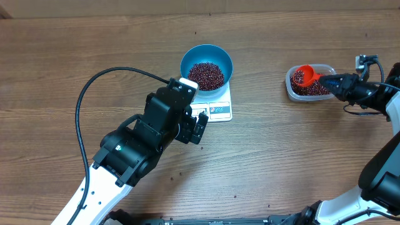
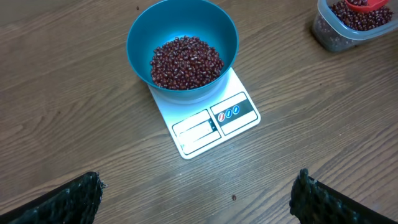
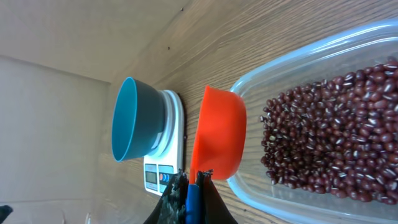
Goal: Scoop item into bowl and weigh 150g on scale
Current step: 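Lift the filled scoop up out of the tub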
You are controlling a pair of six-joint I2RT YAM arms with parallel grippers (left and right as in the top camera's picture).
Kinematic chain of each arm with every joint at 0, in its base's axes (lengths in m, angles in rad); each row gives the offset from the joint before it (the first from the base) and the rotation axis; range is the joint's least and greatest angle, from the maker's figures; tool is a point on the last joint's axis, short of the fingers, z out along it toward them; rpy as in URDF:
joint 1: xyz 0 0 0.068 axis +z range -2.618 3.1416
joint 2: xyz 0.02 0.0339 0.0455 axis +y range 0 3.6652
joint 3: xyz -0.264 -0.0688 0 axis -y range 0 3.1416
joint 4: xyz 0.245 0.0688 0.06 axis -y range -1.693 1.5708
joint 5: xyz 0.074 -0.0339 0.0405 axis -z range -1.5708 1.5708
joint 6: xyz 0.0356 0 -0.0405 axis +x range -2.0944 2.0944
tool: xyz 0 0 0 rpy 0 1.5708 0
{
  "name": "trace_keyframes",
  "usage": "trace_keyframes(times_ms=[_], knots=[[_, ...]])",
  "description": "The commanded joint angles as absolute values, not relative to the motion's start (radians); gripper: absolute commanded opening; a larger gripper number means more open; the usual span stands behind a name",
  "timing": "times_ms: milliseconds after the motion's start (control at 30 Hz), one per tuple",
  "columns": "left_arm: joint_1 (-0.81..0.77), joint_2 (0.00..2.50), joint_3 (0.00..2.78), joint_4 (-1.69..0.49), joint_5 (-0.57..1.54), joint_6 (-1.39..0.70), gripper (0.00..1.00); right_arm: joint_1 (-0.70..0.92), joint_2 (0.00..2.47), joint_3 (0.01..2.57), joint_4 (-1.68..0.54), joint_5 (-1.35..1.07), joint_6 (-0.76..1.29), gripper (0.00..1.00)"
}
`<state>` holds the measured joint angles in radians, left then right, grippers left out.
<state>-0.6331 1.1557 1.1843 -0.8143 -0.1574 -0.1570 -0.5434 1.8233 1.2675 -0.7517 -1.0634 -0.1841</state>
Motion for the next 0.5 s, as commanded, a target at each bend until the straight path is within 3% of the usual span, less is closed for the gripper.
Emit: trace_keyframes(times_ms=[0,467], knots=[[-0.628,1.139,1.188,-0.811,-0.163,-0.164,1.00,-0.548,1.831,1.271,-0.755,-1.125,-0.187,0.04],[-0.628,1.139,1.188,-0.811,-0.163,-0.164,0.99,-0.471,1.831,1.271,-0.747,-1.269,-0.183,0.04]])
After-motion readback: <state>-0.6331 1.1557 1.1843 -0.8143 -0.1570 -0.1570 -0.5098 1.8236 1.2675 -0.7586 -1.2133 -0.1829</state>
